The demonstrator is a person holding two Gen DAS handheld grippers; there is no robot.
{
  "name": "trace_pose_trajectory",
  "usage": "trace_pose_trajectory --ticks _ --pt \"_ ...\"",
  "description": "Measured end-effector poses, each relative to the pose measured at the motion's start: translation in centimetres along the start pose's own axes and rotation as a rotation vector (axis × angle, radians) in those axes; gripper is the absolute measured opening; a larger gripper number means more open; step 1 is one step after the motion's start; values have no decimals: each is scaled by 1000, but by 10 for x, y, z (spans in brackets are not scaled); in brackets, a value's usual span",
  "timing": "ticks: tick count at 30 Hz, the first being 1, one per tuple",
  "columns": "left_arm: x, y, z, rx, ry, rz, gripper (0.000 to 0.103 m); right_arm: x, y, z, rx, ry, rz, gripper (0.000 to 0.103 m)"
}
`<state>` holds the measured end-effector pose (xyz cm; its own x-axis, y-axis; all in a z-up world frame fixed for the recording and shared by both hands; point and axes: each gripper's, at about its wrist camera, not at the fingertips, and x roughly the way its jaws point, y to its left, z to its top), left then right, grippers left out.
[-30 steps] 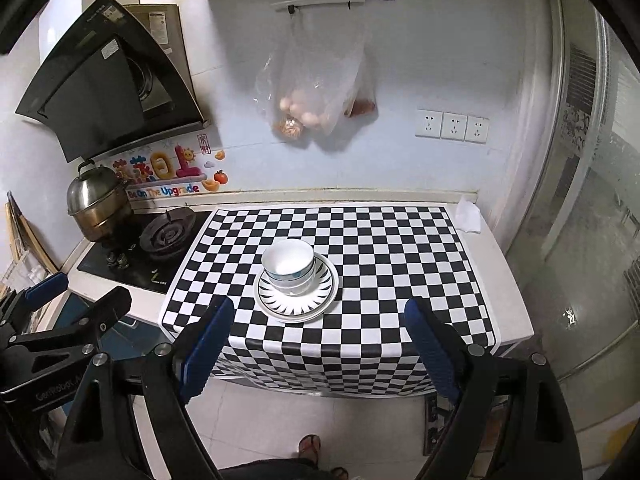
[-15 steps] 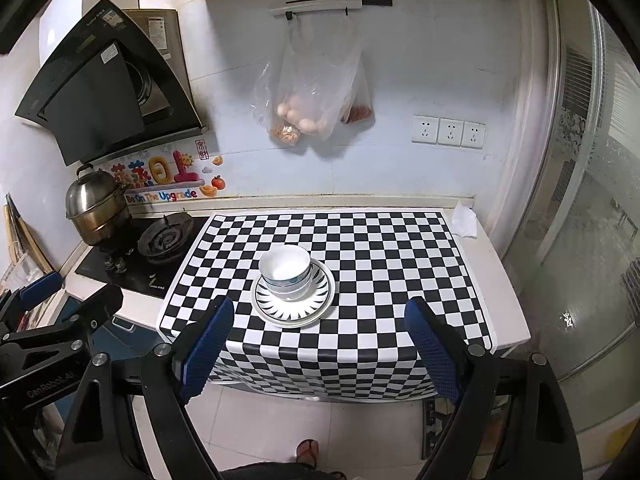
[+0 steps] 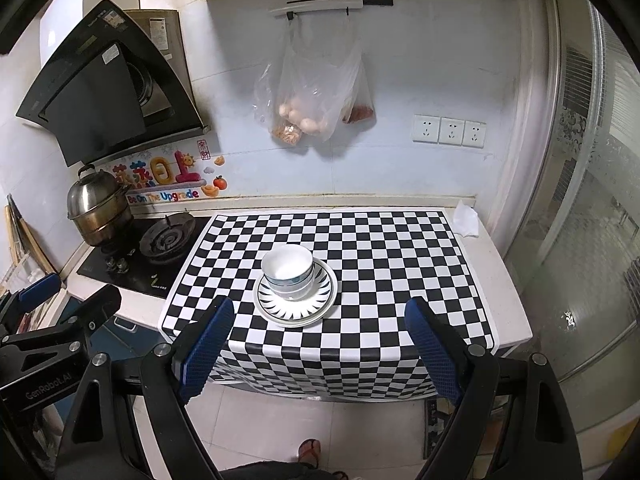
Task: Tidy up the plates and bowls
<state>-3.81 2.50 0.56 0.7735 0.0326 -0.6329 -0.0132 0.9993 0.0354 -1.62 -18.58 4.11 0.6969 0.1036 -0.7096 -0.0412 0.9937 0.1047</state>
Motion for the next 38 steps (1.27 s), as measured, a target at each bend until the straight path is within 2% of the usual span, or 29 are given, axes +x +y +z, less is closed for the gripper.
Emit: trace_pose_trajectory --ticks 21,38 --pt "-13 2 -6 -23 -15 15 102 -9 3 -3 -5 -12 -10 90" --pt "-33 0 -15 -30 -54 24 102 -33 -1 -11 -4 -46 -26 90"
